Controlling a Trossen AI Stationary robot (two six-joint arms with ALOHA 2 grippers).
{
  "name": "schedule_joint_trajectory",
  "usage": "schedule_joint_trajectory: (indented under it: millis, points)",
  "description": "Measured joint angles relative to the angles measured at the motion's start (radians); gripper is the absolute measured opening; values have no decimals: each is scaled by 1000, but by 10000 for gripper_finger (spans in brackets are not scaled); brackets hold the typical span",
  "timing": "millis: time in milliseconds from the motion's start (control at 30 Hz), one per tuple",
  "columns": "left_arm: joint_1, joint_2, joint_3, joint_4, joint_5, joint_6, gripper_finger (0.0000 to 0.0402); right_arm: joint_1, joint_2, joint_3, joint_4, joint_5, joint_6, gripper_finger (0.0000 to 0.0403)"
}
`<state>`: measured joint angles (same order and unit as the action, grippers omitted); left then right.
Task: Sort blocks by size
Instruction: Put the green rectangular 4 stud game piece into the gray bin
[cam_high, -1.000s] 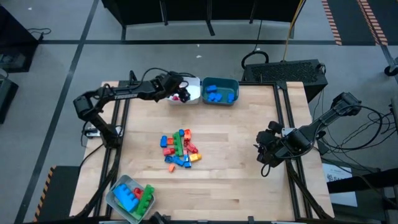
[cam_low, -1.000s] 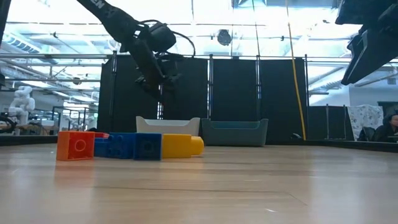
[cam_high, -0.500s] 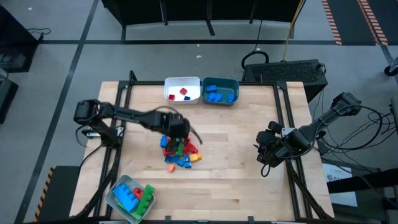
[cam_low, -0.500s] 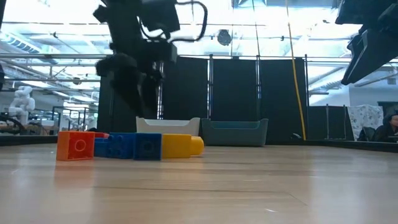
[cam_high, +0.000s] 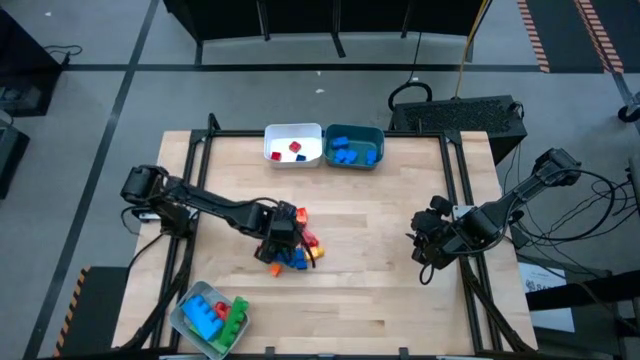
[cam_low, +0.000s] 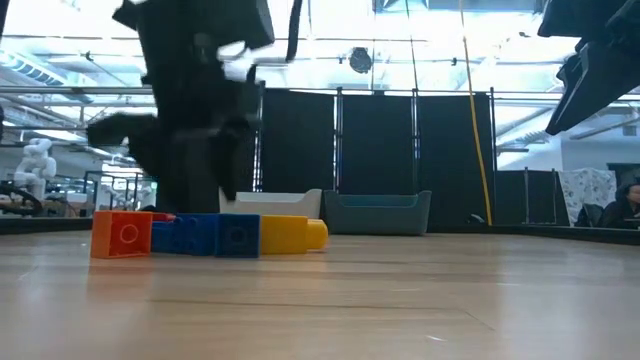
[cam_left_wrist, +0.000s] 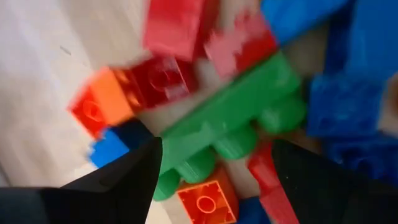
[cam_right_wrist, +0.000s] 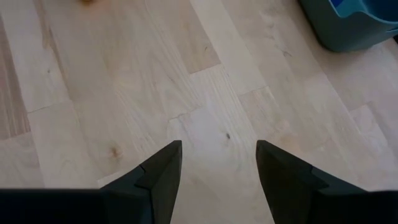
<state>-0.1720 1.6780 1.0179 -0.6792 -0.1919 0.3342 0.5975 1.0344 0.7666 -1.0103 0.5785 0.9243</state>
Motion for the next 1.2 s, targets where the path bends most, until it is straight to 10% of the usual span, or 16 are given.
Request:
schedule_joint_trajectory:
  millis: [1200]
  points:
    - [-16, 96, -10, 200, -148, 329, 303, 0, 0, 0, -2, 2, 2, 192]
